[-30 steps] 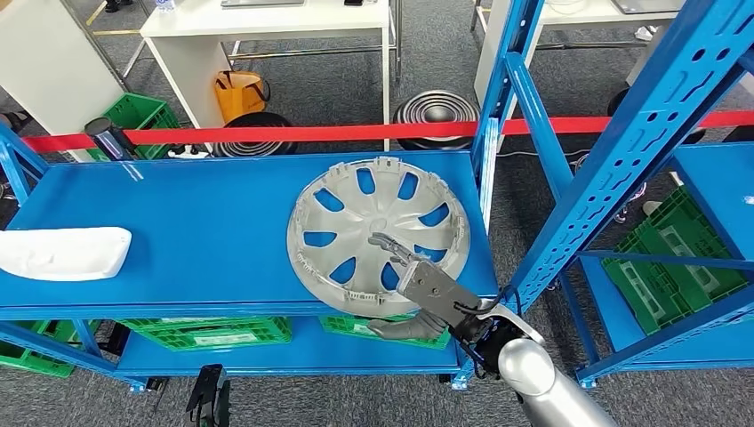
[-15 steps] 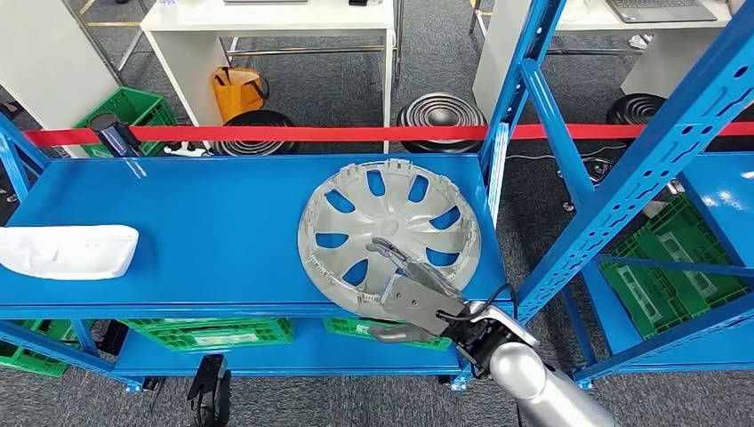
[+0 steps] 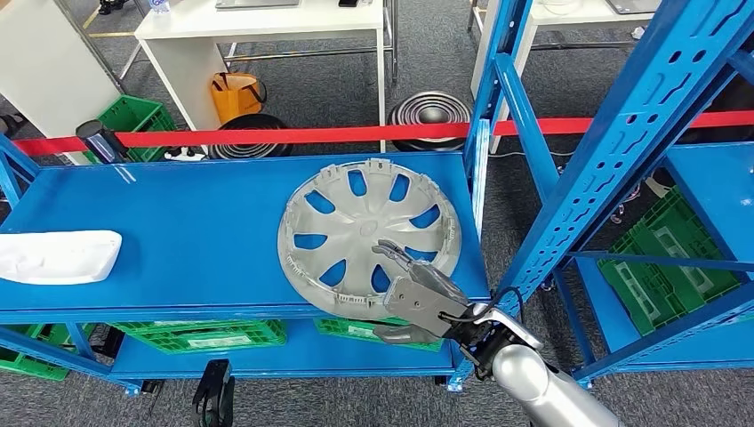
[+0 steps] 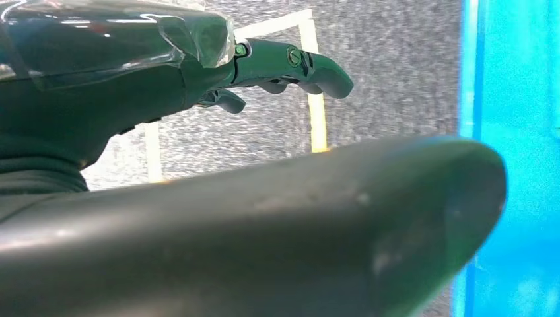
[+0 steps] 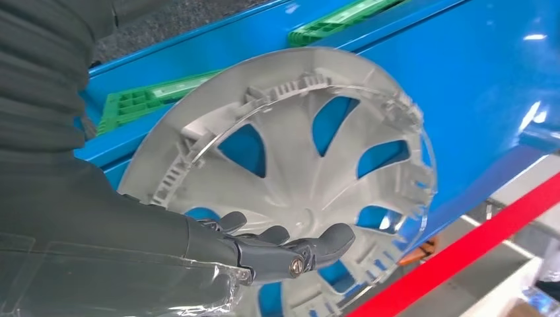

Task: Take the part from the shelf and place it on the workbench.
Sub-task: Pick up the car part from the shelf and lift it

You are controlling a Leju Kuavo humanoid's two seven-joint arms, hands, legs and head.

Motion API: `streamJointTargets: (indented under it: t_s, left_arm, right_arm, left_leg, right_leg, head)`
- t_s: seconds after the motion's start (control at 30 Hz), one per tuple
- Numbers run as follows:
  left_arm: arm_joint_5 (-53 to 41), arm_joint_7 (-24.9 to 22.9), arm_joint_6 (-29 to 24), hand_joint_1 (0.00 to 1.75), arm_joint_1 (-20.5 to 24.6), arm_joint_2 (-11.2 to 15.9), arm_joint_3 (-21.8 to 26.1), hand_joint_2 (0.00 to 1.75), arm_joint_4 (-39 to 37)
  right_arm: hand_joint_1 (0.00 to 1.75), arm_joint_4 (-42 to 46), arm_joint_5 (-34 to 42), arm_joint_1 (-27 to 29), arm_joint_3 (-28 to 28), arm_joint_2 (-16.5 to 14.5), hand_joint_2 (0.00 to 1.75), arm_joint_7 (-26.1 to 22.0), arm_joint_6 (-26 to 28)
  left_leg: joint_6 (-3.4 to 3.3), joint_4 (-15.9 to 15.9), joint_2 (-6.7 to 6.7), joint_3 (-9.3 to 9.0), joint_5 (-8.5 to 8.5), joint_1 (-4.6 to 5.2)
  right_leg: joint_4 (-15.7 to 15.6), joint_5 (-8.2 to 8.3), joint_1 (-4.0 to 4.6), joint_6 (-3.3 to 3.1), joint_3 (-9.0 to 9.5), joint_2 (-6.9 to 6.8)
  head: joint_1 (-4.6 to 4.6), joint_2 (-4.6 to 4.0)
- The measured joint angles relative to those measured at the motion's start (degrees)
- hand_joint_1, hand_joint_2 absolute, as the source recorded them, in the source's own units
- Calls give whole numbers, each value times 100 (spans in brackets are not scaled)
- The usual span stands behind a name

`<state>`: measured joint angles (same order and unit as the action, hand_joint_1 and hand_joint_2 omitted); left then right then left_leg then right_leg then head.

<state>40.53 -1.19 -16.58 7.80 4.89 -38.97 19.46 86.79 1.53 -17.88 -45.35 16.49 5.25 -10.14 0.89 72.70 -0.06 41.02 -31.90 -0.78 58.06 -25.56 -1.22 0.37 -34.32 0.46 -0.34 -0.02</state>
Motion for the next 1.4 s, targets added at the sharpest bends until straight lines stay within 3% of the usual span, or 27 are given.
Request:
streamJointTargets:
  t_s: [0.07,0.13,0.27,0.33,0.4,0.47,0.5,0.57,0.6,0.67,0.8,0.83,0.9,0.97,1.0,1.03,1.07,1.13,1.17,1.3,1.33,1.4]
  left_arm:
    - [-19,-25,-3,0,-17,17,0,0,-27]
    - [-26,-25,-3,0,-16,34,-1,0,-47]
    - [-32,-25,-6,0,-19,56,-1,0,-79]
    - [-35,-45,-10,0,-17,49,-1,0,-85]
    - [-39,-98,-16,0,-21,44,0,0,-99]
    - [-40,-131,-20,0,-37,44,0,0,-125]
    - [-39,-132,-20,0,-46,44,0,0,-137]
    - [-38,-131,-19,0,-56,43,0,0,-154]
    - [-37,-128,-18,0,-57,42,0,0,-160]
    - [-35,-122,-18,0,-56,46,1,0,-170]
    - [-33,-117,-18,0,-54,46,0,0,-183]
    - [-33,-117,-18,0,-53,48,1,0,-184]
    - [-33,-117,-18,0,-53,52,1,0,-189]
    - [-37,-117,-18,0,-57,51,1,0,-196]
    - [-42,-118,-19,0,-57,48,0,0,-198]
    - [-49,-122,-21,0,-53,46,0,0,-199]
    - [-54,-129,-29,0,-46,46,0,0,-199]
    - [-59,-141,-57,0,-18,50,2,0,-201]
    - [-57,-142,-72,0,-3,51,5,0,-202]
    - [-32,-132,-89,0,29,49,65,0,-205]
    - [-27,-128,-88,0,43,43,80,0,-205]
    - [-22,-125,-88,0,79,31,96,0,-204]
  right_arm:
    - [0,0,-2,7,4,14,175,11,20]
    - [0,0,-2,7,7,22,175,14,22]
    - [0,1,-3,19,8,34,175,15,28]
    - [0,1,-15,11,11,52,175,17,38]
    - [0,-10,-45,26,5,70,175,35,46]
    - [0,-37,-88,61,-4,82,175,55,48]
    - [0,-53,-112,71,-11,87,175,60,45]
    - [0,-84,-156,70,-30,97,175,68,30]
    - [0,-102,-179,64,-43,101,175,77,17]
    - [0,-133,-222,52,-76,105,175,95,-8]
    - [0,-216,-280,31,-140,118,175,117,-33]
    - [0,-232,-288,25,-151,119,175,117,-42]
    - [0,-259,-297,20,-172,119,175,117,-57]
    - [0,-295,-316,17,-197,122,175,123,-84]
    - [0,-315,-335,11,-214,125,175,131,-104]
    - [0,-336,-362,-3,-233,126,175,140,-135]
    - [0,-358,-392,-27,-256,127,175,147,-173]
    - [0,-413,-451,-112,-314,128,175,151,-266]
    - [0,-448,-474,-168,-359,127,175,148,-316]
    - [0,-597,-508,-414,-565,120,175,121,-508]
    - [0,-642,-507,-497,-606,118,175,118,-547]
    - [0,-753,-500,-655,-691,115,175,115,-616]
  left_leg:
    - [-95,-750,-3,-350,387,23]
    - [-188,-1344,-2,-639,571,67]
    - [-267,-1586,11,-763,622,89]
    - [-308,-1711,24,-843,698,61]
    - [-323,-1731,27,-849,718,67]
    - [-319,-1722,22,-841,715,73]
    - [-312,-1711,16,-839,710,73]
    - [-276,-1667,1,-836,683,70]
    - [-245,-1635,-4,-825,661,83]
    - [-187,-1572,-8,-796,622,103]
    - [-106,-1428,-5,-716,510,82]
    - [-72,-1227,-4,-624,380,67]
    - [-5,-503,-2,-288,16,39]
    - [20,81,-1,6,-155,22]
    - [13,81,-1,19,-83,18]
    - [-9,-164,-1,-91,92,18]
    - [-46,-567,-3,-283,311,22]
    - [-128,-1285,-5,-636,564,50]
    - [-157,-1455,-5,-716,590,69]
    - [-248,-1622,9,-792,641,81]
    - [-276,-1671,14,-819,677,68]
    - [-306,-1707,18,-834,712,64]
  right_leg:
    - [-2,-3,18,1,18,16]
    - [-5,-2,42,9,14,23]
    - [-10,-9,52,91,-12,10]
    - [308,-176,60,89,-168,-3]
    - [1039,-476,44,64,-516,-8]
    - [1537,-615,30,105,-760,-9]
    - [1460,-553,22,154,-726,-11]
    - [717,-259,3,253,-357,-25]
    - [342,-132,6,262,-156,-34]
    - [-30,-24,19,193,39,-39]
    - [-41,-2,-10,47,41,-25]
    - [-48,3,-27,23,48,-24]
    - [-47,0,-22,-7,51,-24]
    - [-45,-4,-8,-11,51,-23]
    - [-44,-6,-3,-11,55,-21]
    - [-45,-7,2,-9,62,-15]
    - [-46,-8,7,-8,70,-8]
    - [-47,-4,31,3,66,7]
    - [-49,1,40,14,56,10]
    - [-10,-23,39,99,-2,1]
    - [158,-112,40,95,-86,-5]
    - [855,-415,37,58,-414,-12]
  head:
    - [3,0]
    - [3,0]
    - [1,0]
    - [13,0]
    - [19,0]
    - [17,0]
    - [17,0]
    - [19,0]
    - [18,0]
    - [10,0]
    - [7,0]
    - [3,0]
    - [-2,0]
    - [-1,0]
    - [-1,0]
    - [-2,0]
    - [-2,0]
    - [1,0]
    - [1,0]
    - [3,0]
    - [6,0]
    - [13,0]
